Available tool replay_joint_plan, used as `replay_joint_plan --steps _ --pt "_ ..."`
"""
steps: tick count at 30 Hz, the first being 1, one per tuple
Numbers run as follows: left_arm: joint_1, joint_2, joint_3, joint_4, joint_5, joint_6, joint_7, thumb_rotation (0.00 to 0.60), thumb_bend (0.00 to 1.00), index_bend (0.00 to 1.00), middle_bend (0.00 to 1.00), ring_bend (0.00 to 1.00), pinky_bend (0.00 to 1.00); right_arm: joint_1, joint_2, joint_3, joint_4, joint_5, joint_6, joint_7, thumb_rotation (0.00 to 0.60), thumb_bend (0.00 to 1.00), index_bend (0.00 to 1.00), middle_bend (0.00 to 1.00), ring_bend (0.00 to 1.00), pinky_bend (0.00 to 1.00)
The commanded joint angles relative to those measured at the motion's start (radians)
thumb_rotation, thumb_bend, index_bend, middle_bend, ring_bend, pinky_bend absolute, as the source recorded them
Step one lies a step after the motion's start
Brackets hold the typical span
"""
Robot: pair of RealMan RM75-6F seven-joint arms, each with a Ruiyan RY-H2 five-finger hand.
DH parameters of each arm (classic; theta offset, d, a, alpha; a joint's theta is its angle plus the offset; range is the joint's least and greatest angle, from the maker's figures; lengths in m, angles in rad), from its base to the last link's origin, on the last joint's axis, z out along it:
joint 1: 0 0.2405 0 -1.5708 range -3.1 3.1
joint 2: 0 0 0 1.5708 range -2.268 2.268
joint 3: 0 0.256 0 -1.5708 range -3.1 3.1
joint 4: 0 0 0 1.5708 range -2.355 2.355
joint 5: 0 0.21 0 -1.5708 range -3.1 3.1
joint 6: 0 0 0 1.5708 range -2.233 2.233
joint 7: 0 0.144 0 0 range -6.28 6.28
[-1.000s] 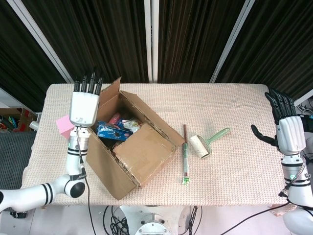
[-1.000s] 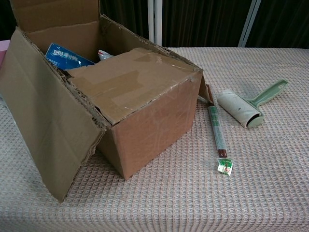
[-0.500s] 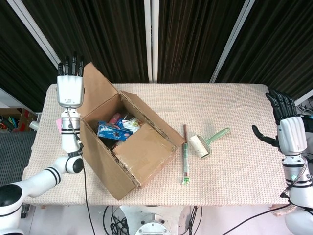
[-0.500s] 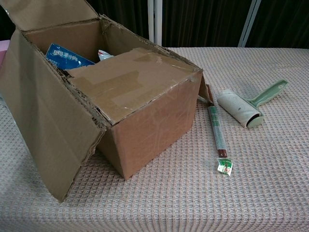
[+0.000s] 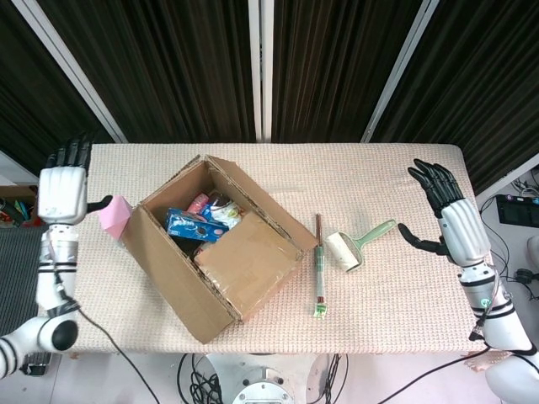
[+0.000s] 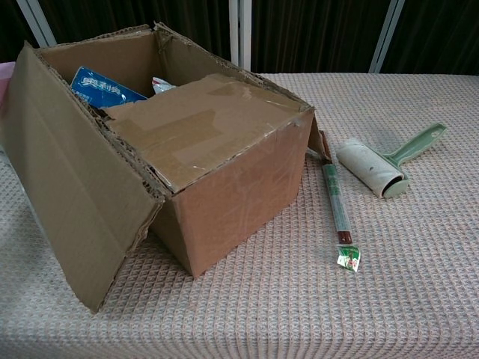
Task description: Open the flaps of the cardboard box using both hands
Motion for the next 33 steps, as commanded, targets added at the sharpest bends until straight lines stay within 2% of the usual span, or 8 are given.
replay_joint_plan --steps 1,5,9,14,18,22,29,33 --pt "0.18 0.216 0.17 -0.14 0.152 -0.064 -0.21 0.6 0.01 0.04 0.02 0.09 0.22 0.064 0.095 -0.044 -0.08 -0.033 -0.164 0.002 0.6 0.33 0.0 0.0 0.0 0.0" --pt "0.275 0.219 0.247 -0.099 0.28 0.042 -0.279 0.6 0.01 0.04 0.02 0.09 0.21 0.163 0.155 -0.025 -0.187 -0.006 -0.329 -0.041 0.6 0.51 0.0 0.0 0.0 0.0" --pt "0.333 0.19 0.288 -0.064 0.331 0.1 -0.315 0.6 0.01 0.04 0.02 0.09 0.21 0.279 0.137 0.024 -0.254 0.098 -0.484 -0.15 0.6 0.75 0.0 0.0 0.0 0.0" --pt "0.378 0.159 0.311 -0.023 0.359 0.138 -0.341 0.6 0.01 0.04 0.02 0.09 0.21 0.464 0.029 0.077 -0.255 0.3 -0.661 -0.381 0.6 0.9 0.0 0.01 0.0 0.0" --pt "0.401 0.152 0.315 -0.007 0.379 0.166 -0.37 0.6 0.01 0.04 0.02 0.09 0.21 0.635 -0.057 0.074 -0.186 0.492 -0.798 -0.542 0.6 0.97 0.06 0.03 0.0 0.0" --pt "0.418 0.15 0.313 0.011 0.386 0.187 -0.381 0.6 0.01 0.04 0.03 0.09 0.21 0.808 -0.128 0.034 -0.105 0.716 -0.865 -0.657 0.6 1.0 0.08 0.06 0.0 0.0" --pt "0.438 0.151 0.309 0.04 0.387 0.195 -0.415 0.598 0.03 0.04 0.03 0.09 0.21 1.062 -0.247 -0.092 -0.022 1.054 -0.795 -0.834 0.6 1.0 0.14 0.15 0.0 0.0" --pt "0.445 0.154 0.307 0.047 0.393 0.197 -0.431 0.597 0.03 0.04 0.03 0.09 0.21 1.148 -0.288 -0.142 -0.011 1.186 -0.753 -0.893 0.6 1.0 0.18 0.18 0.0 0.0"
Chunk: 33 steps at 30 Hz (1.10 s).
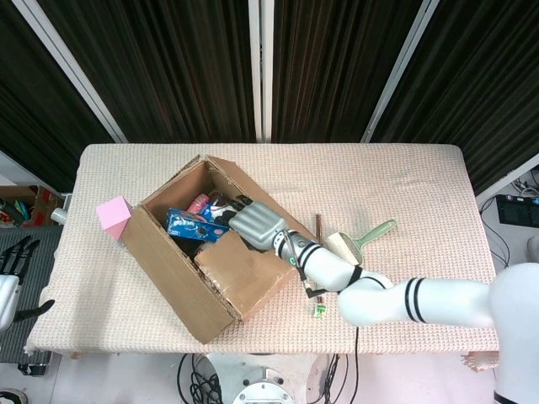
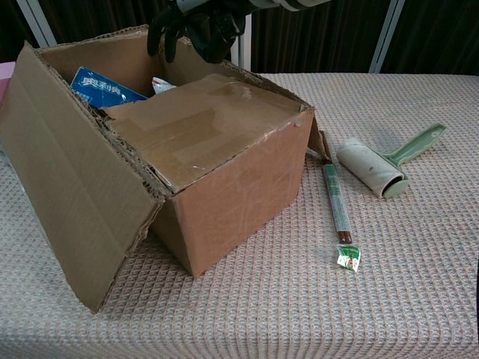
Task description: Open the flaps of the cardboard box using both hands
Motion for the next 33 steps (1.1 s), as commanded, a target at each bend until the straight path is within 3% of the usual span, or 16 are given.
replay_joint_plan --steps 1,11,18,22,27,33 --pt "0.004 0.003 -0.002 0.005 0.002 0.001 -0.008 0.597 0.03 0.04 0.03 0.09 0.21 0.113 -0.081 -0.086 0.043 0.164 0.051 -0.108 0.6 1.0 0.19 0.18 0.0 0.0" --pt "0.013 0.007 -0.011 0.007 0.013 0.005 -0.022 0.594 0.03 0.04 0.03 0.09 0.21 0.162 -0.113 -0.12 0.044 0.23 0.108 -0.134 0.6 1.0 0.24 0.2 0.0 0.0" --pt "0.01 0.011 -0.016 -0.006 0.019 -0.005 -0.019 0.596 0.03 0.04 0.03 0.09 0.21 0.125 -0.089 -0.102 0.008 0.164 0.144 -0.098 0.6 1.0 0.49 0.41 0.0 0.0" --pt "0.008 0.006 -0.02 -0.01 0.023 -0.009 -0.013 0.593 0.03 0.04 0.03 0.09 0.21 0.107 -0.066 -0.094 -0.014 0.137 0.157 -0.082 0.6 1.0 0.55 0.46 0.0 0.0" --pt "0.004 0.001 -0.022 -0.014 0.02 -0.024 -0.011 0.595 0.03 0.04 0.03 0.09 0.21 0.072 -0.006 -0.051 -0.072 0.117 0.157 -0.017 0.6 1.0 0.54 0.45 0.0 0.0" --pt "-0.004 -0.013 -0.026 -0.007 0.012 -0.047 -0.018 0.592 0.04 0.04 0.03 0.09 0.21 0.043 0.139 0.01 -0.179 0.133 0.087 0.078 0.6 1.0 0.54 0.45 0.0 0.0"
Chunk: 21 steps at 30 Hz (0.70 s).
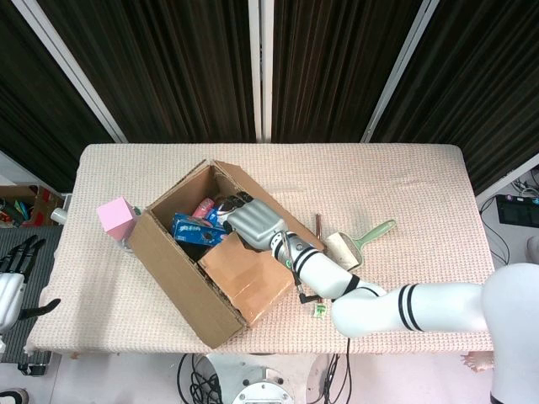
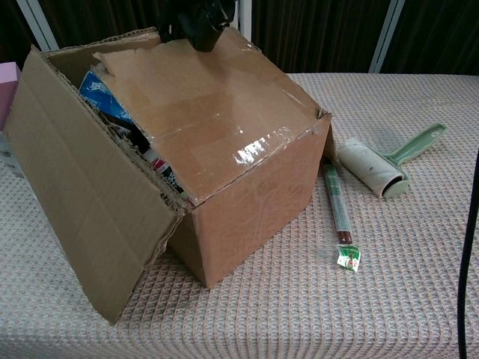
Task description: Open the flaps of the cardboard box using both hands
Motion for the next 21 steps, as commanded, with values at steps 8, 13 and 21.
replay_joint_plan --steps 8,13,21 --pt "-0.014 -0.006 -0.007 -0.018 0.003 -0.018 0.024 0.589 0.03 0.04 0.03 0.09 0.21 -0.051 0.328 0.065 -0.224 -0.003 -0.207 0.149 0.6 1.0 0.48 0.45 0.0 0.0" --pt "-0.018 -0.003 -0.007 -0.038 0.006 -0.023 0.045 0.589 0.03 0.04 0.03 0.09 0.21 -0.111 0.448 0.096 -0.294 -0.09 -0.275 0.212 0.6 1.0 0.41 0.44 0.0 0.0" --pt "-0.023 0.01 -0.011 -0.081 0.006 -0.028 0.077 0.582 0.04 0.04 0.03 0.09 0.21 -0.28 0.612 0.193 -0.407 -0.298 -0.333 0.343 0.6 1.0 0.37 0.43 0.0 0.0"
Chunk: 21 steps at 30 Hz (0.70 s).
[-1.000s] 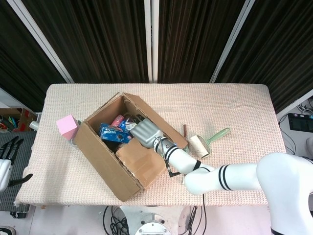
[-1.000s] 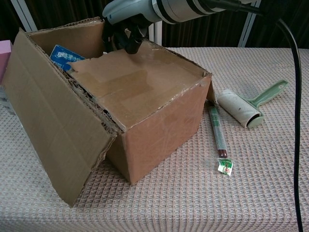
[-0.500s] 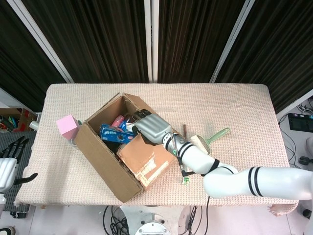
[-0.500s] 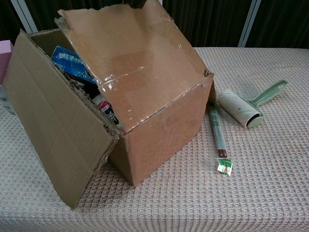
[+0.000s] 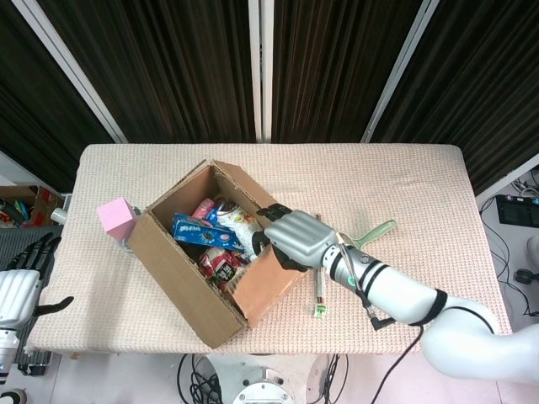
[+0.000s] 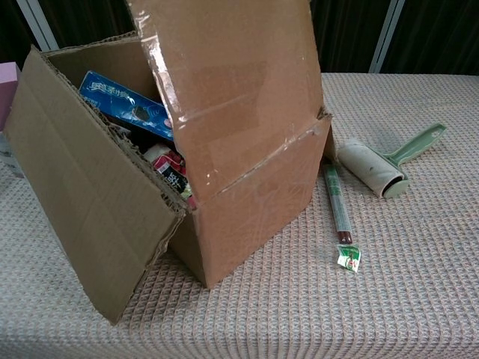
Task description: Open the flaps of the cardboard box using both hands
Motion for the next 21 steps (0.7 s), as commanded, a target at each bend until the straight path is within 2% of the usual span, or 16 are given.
replay_joint_plan --steps 1,11,16,21 --pt "-0.002 0.005 -0.002 -0.012 -0.001 -0.002 0.012 0.582 0.04 0.04 0.03 0.09 0.21 -0.09 0.077 0.058 -0.062 -0.104 -0.043 0.072 0.6 1.0 0.36 0.42 0.0 0.0" --pt "-0.009 0.012 -0.005 -0.052 0.001 -0.007 0.047 0.564 0.04 0.04 0.03 0.09 0.21 -0.32 0.2 0.181 -0.16 -0.396 -0.056 0.244 0.6 1.0 0.32 0.41 0.0 0.0" --pt "-0.008 0.012 -0.003 -0.058 -0.004 -0.011 0.049 0.56 0.04 0.04 0.03 0.09 0.21 -0.409 0.236 0.213 -0.173 -0.537 -0.082 0.331 0.6 1.0 0.28 0.47 0.02 0.0" --pt "-0.009 0.014 -0.001 -0.066 0.0 -0.012 0.053 0.555 0.04 0.04 0.03 0.09 0.21 -0.499 0.247 0.232 -0.173 -0.698 -0.037 0.432 0.6 1.0 0.26 0.55 0.08 0.0"
